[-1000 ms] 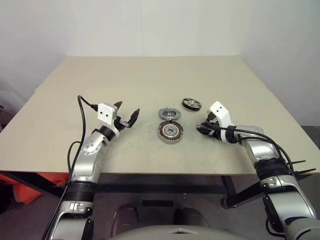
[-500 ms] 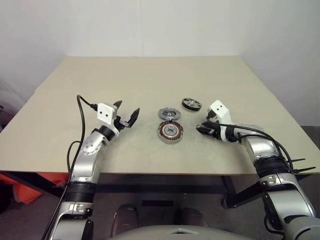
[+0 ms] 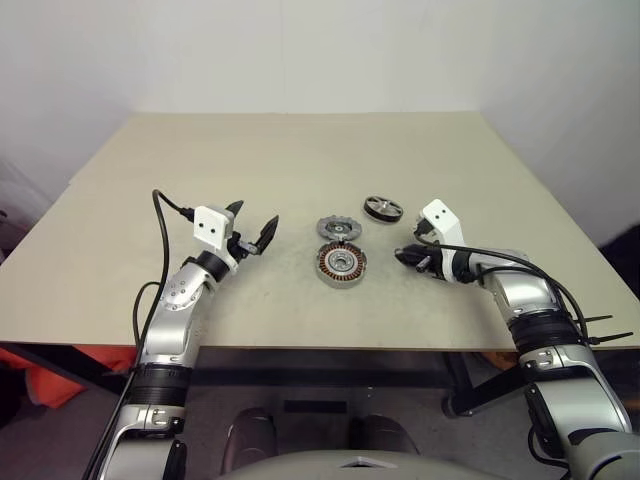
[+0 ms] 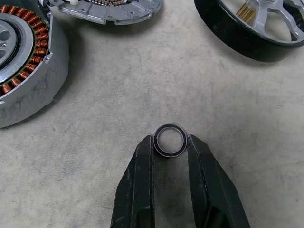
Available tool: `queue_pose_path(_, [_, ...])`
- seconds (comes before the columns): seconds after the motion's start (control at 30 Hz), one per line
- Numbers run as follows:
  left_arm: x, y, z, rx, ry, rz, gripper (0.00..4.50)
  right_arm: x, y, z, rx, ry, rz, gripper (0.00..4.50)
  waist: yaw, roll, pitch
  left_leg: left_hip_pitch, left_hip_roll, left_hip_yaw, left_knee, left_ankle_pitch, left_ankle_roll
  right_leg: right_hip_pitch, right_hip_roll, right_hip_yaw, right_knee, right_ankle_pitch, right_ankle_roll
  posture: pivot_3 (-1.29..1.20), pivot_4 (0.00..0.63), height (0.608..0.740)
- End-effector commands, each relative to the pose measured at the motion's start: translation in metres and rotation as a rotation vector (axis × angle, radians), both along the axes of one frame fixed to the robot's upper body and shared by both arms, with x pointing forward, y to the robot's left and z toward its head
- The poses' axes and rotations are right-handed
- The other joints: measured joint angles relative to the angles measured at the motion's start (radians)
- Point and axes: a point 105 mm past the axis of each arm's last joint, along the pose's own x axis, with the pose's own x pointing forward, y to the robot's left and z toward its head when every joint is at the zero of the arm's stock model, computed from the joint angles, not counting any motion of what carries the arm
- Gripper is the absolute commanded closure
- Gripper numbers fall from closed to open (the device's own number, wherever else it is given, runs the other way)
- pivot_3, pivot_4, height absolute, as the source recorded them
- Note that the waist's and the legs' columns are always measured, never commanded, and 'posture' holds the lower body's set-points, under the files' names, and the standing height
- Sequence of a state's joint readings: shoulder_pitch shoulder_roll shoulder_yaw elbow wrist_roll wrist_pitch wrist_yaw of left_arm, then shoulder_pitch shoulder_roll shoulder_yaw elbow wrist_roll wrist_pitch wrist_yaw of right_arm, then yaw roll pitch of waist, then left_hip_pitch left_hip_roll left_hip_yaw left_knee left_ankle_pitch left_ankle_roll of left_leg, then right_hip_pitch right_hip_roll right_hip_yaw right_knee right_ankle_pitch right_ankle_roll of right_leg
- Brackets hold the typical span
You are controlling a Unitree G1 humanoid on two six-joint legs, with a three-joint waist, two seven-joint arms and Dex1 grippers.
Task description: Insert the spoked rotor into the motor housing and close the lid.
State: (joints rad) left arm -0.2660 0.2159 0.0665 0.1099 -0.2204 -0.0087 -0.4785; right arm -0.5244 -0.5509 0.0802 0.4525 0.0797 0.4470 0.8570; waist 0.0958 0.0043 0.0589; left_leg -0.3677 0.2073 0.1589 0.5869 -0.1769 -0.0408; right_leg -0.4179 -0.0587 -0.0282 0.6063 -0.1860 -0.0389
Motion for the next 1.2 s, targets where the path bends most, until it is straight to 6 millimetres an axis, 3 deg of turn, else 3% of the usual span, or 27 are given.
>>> queue_pose_path(0.03, [-0.001,0.0,0.013,0.009,-0.05,-0.004,0.14,-0.003,0.013,0.015,0.068,-0.029,0.056,3.84,0.0,0.0,0.0,0.0,0.0,0.0,0.0,0.0,0.0,0.0,0.0,0.0,0.0,0.0,0.0,0.0,0.0,0.74])
queue_pose_path(0.2, [0.0,-0.002,0.014,0.008,-0.049,-0.01,0.14,-0.016,0.05,0.057,0.218,-0.114,0.223,3.84,-0.001,0.0,0.0,-0.001,0.0,0.0,-0.002,0.0,0.0,-0.002,0.0,0.0,0.0,0.0,0.0,0.0,0.0,0.74])
queue_pose_path(0.37, [0.001,-0.002,0.013,0.009,-0.046,-0.013,0.14,-0.026,0.069,0.067,0.227,-0.133,0.303,3.84,0.002,0.0,0.0,0.0,0.0,0.0,-0.004,0.0,0.0,-0.002,0.0,0.0,0.0,0.0,0.0,0.0,0.0,0.74])
queue_pose_path(0.87, [0.0,-0.002,0.013,0.009,-0.048,-0.005,0.14,-0.023,0.104,0.039,0.185,-0.073,0.34,3.84,0.001,0.0,0.0,-0.001,0.0,0.0,-0.005,0.001,-0.001,-0.002,0.0,0.0,-0.001,0.0,0.0,0.0,0.0,0.74])
queue_pose_path(1.2, [-0.002,0.0,0.012,0.011,-0.047,0.005,0.14,-0.023,0.108,0.031,0.175,-0.053,0.346,3.84,0.001,0.0,0.001,-0.001,0.0,0.0,-0.005,0.001,-0.001,-0.002,0.0,0.0,-0.001,0.0,0.0,0.0,0.0,0.74])
